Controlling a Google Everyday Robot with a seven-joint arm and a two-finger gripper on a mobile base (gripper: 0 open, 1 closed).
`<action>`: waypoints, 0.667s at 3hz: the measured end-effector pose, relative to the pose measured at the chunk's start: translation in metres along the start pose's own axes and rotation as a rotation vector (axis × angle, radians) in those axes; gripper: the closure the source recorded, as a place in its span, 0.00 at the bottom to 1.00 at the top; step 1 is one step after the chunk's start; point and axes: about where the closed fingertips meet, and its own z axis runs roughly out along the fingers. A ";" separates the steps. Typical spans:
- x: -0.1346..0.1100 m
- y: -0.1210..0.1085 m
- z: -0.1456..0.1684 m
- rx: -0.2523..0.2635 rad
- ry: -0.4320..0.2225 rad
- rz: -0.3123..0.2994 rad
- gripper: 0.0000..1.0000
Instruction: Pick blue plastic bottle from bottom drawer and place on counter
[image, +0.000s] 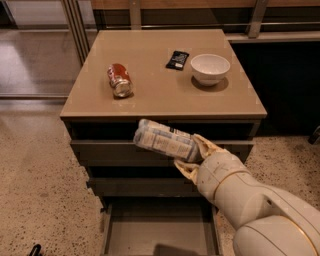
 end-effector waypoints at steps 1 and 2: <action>-0.031 -0.025 -0.002 0.031 -0.017 -0.031 1.00; -0.043 -0.075 -0.006 0.099 -0.015 0.009 1.00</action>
Offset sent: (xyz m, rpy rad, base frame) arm 0.0721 -0.0331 0.1109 0.0799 -0.1029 -0.1522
